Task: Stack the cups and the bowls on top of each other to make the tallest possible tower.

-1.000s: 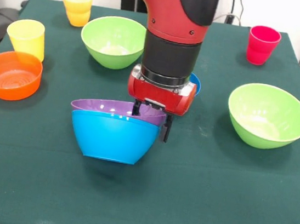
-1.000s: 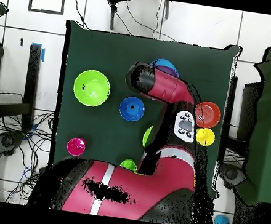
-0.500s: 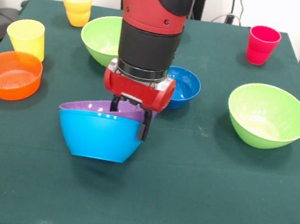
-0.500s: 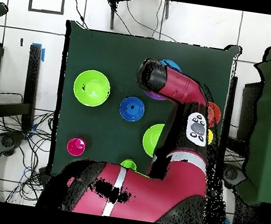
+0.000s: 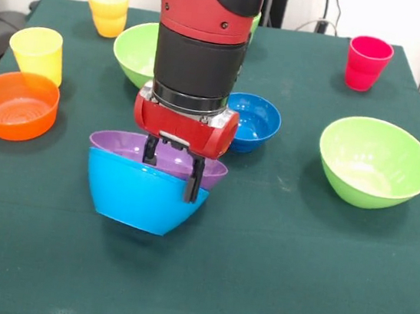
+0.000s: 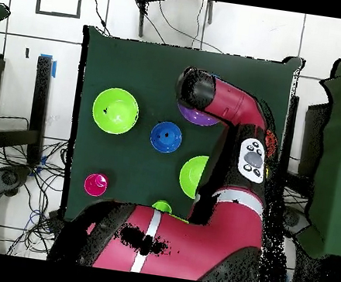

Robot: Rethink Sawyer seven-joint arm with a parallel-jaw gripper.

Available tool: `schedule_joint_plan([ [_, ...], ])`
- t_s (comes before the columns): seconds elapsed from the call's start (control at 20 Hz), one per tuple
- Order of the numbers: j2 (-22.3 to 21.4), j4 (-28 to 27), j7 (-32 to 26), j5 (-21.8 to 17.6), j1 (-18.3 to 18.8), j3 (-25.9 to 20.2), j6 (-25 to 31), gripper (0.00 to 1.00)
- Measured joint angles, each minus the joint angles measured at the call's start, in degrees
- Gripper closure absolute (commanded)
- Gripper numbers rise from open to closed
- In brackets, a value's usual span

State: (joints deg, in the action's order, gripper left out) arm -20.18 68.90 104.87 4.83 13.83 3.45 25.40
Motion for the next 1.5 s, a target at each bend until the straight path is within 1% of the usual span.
schedule_joint_plan([
  [0.4, 0.01, -0.5, 0.0, 0.0, -0.02, -0.01, 2.53, 0.0],
  [1.1, -0.01, -0.5, 0.0, 0.0, 0.04, -0.02, 2.6, 0.0],
  [1.5, -0.24, -0.5, 0.0, 0.0, 1.17, -0.32, 2.6, 0.0],
])
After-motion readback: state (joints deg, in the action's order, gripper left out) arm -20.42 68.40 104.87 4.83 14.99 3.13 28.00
